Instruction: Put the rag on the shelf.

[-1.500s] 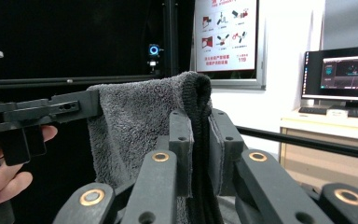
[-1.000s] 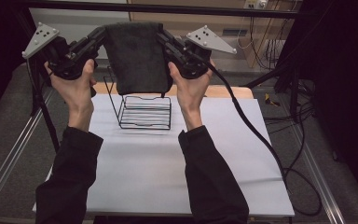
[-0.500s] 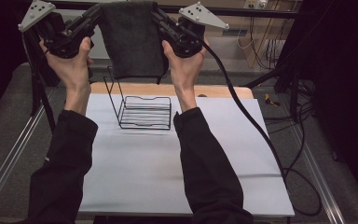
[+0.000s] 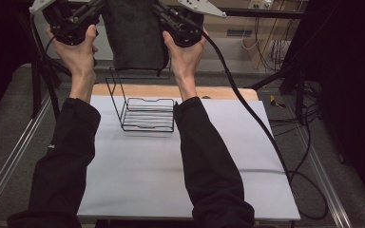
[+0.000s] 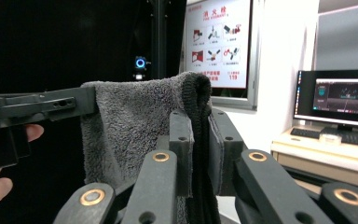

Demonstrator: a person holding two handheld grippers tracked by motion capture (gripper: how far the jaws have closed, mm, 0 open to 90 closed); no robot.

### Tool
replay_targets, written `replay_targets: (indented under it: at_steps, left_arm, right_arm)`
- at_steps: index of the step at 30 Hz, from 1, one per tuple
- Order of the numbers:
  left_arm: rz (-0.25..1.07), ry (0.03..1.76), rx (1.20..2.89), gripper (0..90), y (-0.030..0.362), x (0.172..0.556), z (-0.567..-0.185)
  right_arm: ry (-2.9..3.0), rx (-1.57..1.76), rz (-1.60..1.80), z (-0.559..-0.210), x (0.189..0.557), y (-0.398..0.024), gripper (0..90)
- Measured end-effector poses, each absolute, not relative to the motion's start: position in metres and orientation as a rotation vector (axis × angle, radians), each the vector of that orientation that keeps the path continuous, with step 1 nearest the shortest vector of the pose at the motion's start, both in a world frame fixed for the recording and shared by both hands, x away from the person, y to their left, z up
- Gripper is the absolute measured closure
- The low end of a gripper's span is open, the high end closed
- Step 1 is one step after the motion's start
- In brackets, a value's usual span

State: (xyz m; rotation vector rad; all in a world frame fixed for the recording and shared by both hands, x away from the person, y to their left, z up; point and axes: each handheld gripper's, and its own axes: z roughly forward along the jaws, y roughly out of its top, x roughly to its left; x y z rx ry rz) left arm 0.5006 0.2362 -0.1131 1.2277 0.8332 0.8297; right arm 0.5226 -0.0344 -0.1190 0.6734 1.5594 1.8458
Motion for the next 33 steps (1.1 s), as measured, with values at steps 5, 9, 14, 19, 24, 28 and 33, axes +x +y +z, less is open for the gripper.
replay_targets:
  at_steps: [5,9,14,19,24,28,33]
  left_arm:
    - [0.816,0.841,1.257,81.0,0.236,0.505,-0.13]
    - [0.805,0.843,1.283,81.0,0.238,0.504,-0.141]
    - [0.792,0.837,1.314,80.9,0.243,0.498,-0.153]
    - [0.786,0.821,1.336,80.9,0.245,0.491,-0.163]
    - [0.782,0.826,1.355,80.8,0.244,0.488,-0.172]
    - [0.784,0.819,1.373,80.8,0.244,0.483,-0.182]
    - [0.767,0.826,1.386,80.8,0.248,0.48,-0.192]
  right_arm:
    - [1.588,0.701,1.842,-0.134,0.526,-0.037,81.7]
    - [1.615,0.722,1.832,-0.146,0.527,-0.038,81.7]
    - [1.65,0.73,1.819,-0.16,0.524,-0.037,81.7]
    - [1.671,0.733,1.819,-0.172,0.518,-0.038,81.6]
    - [1.694,0.738,1.81,-0.183,0.514,-0.04,81.6]
    - [1.711,0.733,1.794,-0.19,0.511,-0.041,81.5]
    - [1.73,0.725,1.781,-0.198,0.507,-0.039,81.5]
